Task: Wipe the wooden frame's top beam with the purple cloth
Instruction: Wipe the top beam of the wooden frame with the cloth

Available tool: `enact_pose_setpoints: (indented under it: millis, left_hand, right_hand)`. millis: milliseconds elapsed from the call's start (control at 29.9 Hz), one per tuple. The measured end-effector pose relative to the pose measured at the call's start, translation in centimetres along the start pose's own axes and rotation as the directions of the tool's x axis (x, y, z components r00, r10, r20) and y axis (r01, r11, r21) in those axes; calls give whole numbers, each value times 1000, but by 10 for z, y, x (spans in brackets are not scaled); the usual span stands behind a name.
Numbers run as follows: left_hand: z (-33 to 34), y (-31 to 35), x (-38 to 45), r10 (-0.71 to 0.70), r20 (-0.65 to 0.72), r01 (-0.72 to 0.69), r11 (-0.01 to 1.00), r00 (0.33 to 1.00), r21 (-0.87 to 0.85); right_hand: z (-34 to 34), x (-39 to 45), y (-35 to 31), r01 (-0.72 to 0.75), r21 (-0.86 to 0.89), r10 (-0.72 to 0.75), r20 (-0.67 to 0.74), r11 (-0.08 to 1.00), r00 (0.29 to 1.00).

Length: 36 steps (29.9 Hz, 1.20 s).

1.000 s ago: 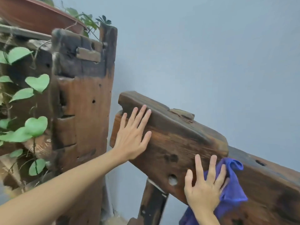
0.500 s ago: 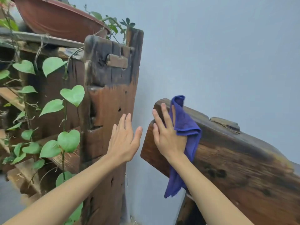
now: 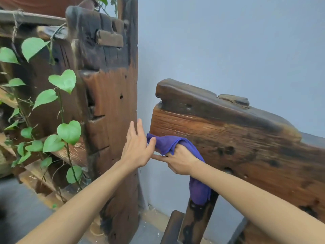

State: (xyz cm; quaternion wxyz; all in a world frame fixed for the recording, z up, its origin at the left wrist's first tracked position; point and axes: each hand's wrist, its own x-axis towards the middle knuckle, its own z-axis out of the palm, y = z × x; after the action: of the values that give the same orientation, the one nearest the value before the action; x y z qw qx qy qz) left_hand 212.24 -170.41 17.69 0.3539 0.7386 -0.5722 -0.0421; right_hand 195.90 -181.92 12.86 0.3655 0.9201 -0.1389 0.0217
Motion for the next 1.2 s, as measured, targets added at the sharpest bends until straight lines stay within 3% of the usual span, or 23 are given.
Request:
enact_pose_setpoints:
  millis: [100, 301, 736, 836, 1004, 1204]
  left_hand:
    - [9, 12, -7, -7, 44, 5, 998, 999, 55]
    - [37, 67, -18, 98, 29, -101, 986, 995, 135]
    - [109, 242, -85, 379, -5, -368, 903, 925, 222]
    - [127, 292, -101, 487, -40, -471, 859, 872, 201]
    - [169, 371, -131, 652, 15, -639, 738, 758, 218]
    - [216, 442, -168, 693, 94, -698, 699, 715, 158]
  right_hand:
    - [5, -37, 6, -41, 38, 42, -24, 998, 999]
    - [-23, -116, 34, -317, 126, 330, -103, 940, 938]
    - [-45, -351, 98, -402, 181, 428, -138, 897, 893]
    - [-49, -412, 111, -428, 187, 454, -123, 884, 883]
    - [-55, -513, 133, -503, 114, 515, -134, 857, 847]
    - [-64, -627, 153, -637, 138, 651, -118, 759, 750]
